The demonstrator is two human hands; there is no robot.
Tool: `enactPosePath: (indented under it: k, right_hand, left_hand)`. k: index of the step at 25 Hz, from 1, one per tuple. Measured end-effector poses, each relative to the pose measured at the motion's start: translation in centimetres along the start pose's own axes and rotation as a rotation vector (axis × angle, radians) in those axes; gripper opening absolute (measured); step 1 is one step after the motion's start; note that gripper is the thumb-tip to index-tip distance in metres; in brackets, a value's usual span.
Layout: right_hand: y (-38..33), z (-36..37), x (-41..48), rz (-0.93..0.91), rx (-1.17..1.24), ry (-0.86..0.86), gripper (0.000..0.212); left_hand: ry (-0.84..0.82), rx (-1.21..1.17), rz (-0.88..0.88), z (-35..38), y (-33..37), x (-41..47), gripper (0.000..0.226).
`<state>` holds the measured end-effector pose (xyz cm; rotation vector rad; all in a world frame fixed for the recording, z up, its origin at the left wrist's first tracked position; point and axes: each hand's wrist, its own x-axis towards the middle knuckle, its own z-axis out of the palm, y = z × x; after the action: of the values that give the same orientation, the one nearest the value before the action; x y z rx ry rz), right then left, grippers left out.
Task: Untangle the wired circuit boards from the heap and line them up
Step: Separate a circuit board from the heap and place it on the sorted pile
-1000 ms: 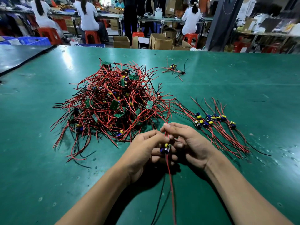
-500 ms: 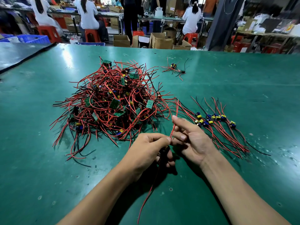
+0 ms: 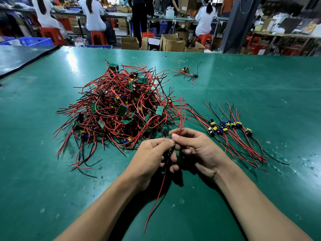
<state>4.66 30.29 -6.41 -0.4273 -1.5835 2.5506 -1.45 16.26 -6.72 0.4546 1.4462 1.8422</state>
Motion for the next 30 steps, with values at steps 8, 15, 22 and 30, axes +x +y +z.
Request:
enactPosePath:
  k: [8, 15, 22, 30]
  right_hand:
    - [0.7, 0.4, 1.2, -0.251, 0.0, 0.327, 0.011]
    - [0.3, -1.6, 1.5, -0.577, -0.673, 0.658, 0.014]
    - [1.0, -2.2, 1.8, -0.79, -0.963, 0.821, 0.022]
    - [0.3, -2.8, 2.2, -0.538, -0.543, 0.79, 0.023]
  left_hand:
    - [-0.014, 0.016, 0.029, 0.0, 0.3, 0.0, 0.024]
    - [-0.019, 0.179, 0.065, 0.2, -0.2, 0.0, 0.026]
    - [-0.022, 0.207, 0.057, 0.2, -0.4, 0.1, 0.024]
    - [-0.045, 0.196, 0.038, 0.0, -0.2, -0.1, 0.024]
